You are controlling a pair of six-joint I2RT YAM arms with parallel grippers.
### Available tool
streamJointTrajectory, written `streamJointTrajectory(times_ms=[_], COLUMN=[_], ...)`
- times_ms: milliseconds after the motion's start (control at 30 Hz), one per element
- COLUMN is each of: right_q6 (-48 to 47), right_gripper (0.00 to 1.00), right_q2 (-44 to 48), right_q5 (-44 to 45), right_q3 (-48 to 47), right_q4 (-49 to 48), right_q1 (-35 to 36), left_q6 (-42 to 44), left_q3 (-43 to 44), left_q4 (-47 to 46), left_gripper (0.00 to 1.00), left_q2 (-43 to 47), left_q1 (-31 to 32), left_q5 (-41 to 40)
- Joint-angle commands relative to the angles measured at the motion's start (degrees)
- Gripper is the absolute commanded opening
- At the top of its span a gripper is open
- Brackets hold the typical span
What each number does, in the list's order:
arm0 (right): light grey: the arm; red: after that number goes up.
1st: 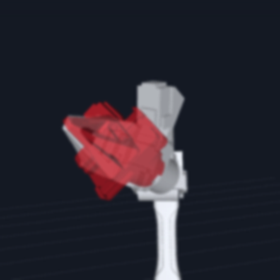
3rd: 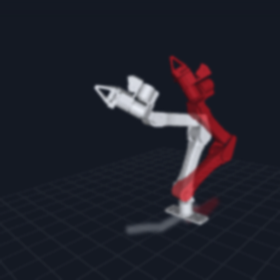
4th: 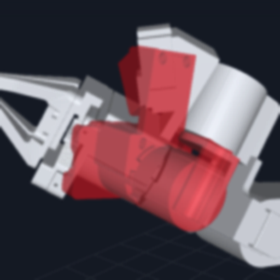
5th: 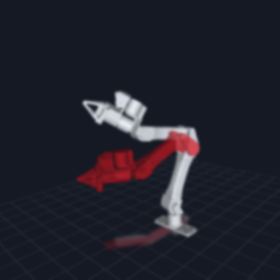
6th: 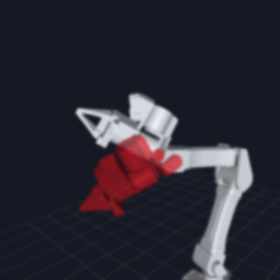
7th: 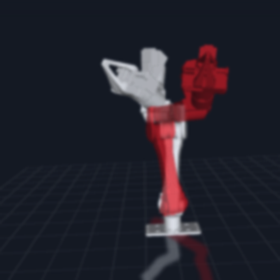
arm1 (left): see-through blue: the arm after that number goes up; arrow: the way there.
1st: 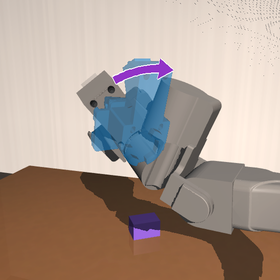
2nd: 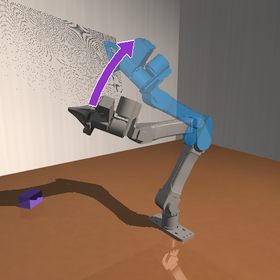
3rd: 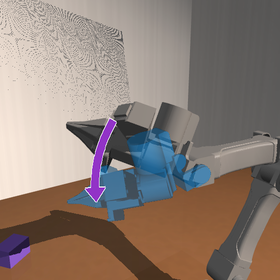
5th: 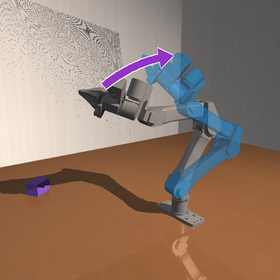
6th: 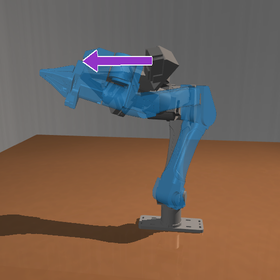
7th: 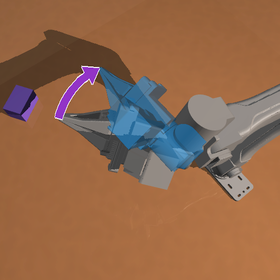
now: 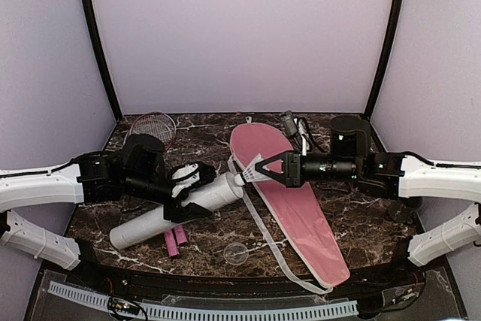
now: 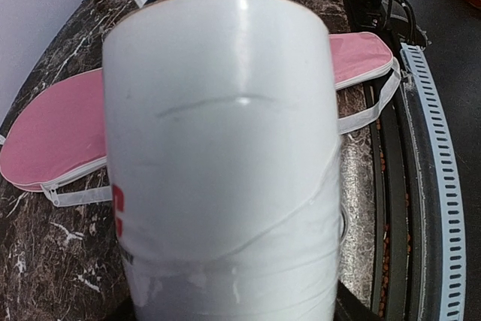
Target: Pack up the badminton gear
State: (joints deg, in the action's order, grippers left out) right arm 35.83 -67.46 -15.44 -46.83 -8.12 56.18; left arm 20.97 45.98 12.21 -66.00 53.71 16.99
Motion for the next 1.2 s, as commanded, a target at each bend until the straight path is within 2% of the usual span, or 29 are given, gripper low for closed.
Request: streamJointTrajectory(times_ms=[0,233,600,1167], right_q6=[0.71,4.41,6.67,5.77], right_gripper=[0.00,0.00,0.00,0.00], right_q2=[-3.91,-10.29,-16.39,-23.35], right_q5=[-9.88,-17.50,-22.47,-22.82], right_q3=[-4.38,-5.03,-6.52,-10.17], right_q4=[-5.92,-8.85,-11.77,-14.90], right_q1=[1.07,1.30,1.30,2.75], left_q6=[0.72,0.79,0.88,0.52], left_q3=[0.37,0.35,0.27,0.33], left_q4=[0.40,0.48,0.24,-0.32], left_gripper=[0.60,0.60,0.60,0.60], left_q2=[-0.10,0.25,0.44,0.25], left_q1=[0.51,0.78,1.39,1.75], left_q5=[1.47,1.28,2.54,3.20])
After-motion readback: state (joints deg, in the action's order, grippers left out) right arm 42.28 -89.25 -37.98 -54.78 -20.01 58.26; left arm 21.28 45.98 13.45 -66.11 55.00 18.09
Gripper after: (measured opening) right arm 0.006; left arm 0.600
